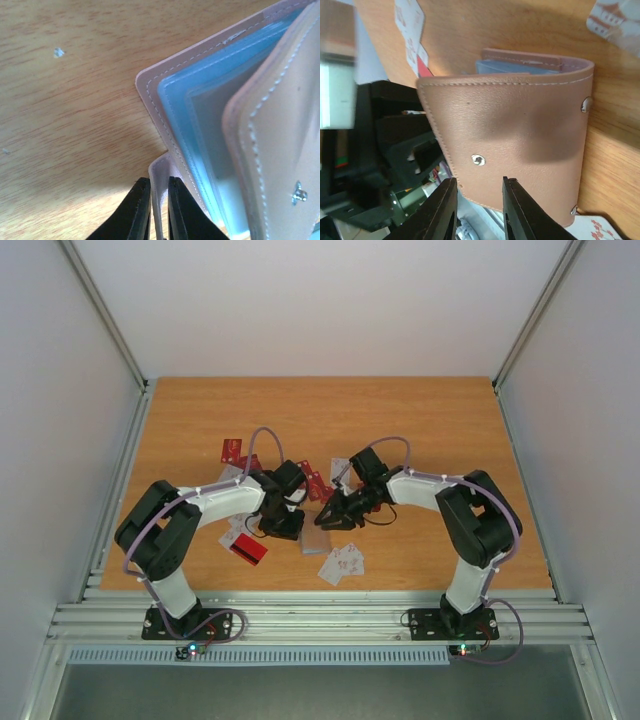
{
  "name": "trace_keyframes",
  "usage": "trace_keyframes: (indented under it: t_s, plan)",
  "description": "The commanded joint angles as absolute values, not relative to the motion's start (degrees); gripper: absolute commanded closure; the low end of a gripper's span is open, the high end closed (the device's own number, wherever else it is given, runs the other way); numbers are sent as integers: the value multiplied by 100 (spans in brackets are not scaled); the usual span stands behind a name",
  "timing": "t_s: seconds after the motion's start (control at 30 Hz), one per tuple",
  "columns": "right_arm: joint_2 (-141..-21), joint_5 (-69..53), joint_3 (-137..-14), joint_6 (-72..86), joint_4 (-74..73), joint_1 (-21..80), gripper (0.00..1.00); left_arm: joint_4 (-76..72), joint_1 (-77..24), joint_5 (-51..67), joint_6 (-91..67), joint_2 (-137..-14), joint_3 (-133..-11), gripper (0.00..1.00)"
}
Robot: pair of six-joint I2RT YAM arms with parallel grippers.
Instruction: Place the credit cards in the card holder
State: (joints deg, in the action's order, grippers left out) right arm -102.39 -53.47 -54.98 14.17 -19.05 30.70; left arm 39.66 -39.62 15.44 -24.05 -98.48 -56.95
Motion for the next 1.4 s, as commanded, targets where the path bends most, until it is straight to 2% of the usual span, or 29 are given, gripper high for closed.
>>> trace_keyframes:
  t_s: [0.0, 0.3, 0.43, 0.53, 0.67, 0.73, 0.87, 1.0, 1.37]
  plan:
    - [-10514, -5354, -5695, 1165, -1914, 3285, 74, 4031, -3981, 1652, -2426, -9718, -5778, 86]
    - [-11021, -5297, -5831, 1261, -1718, 3314, 74, 4148, -3971, 1688, -2460, -9804, -5946, 86]
    - [-11147, -5005, -5885, 1140, -2015, 3314, 75, 4414, -3964, 1671, -2422, -9668, -6066, 81]
    - [-11165, -4805, -5900, 1025, -2281, 3317, 75, 4748, -3937, 1679, -2369, -9476, -6235, 73]
    - [-11184, -4658, -5942, 975, -2454, 3316, 75, 5185, -3879, 1594, -2276, -9145, -6367, 55]
    - [-11184, -4521, -6032, 903, -2630, 3314, 75, 5364, -3819, 1529, -2232, -8924, -6299, 52]
    - [-11171, -4269, -6207, 764, -2982, 3314, 75, 5492, -3550, 1583, -2161, -8435, -6015, 53]
    - [-11162, -4284, -6261, 788, -3006, 3320, 75, 5153, -3093, 2000, -2101, -8282, -5492, 66]
    - [-11174, -4172, -6556, 800, -3255, 3336, 75, 3615, -2918, 3163, -2059, -9304, -5238, 73]
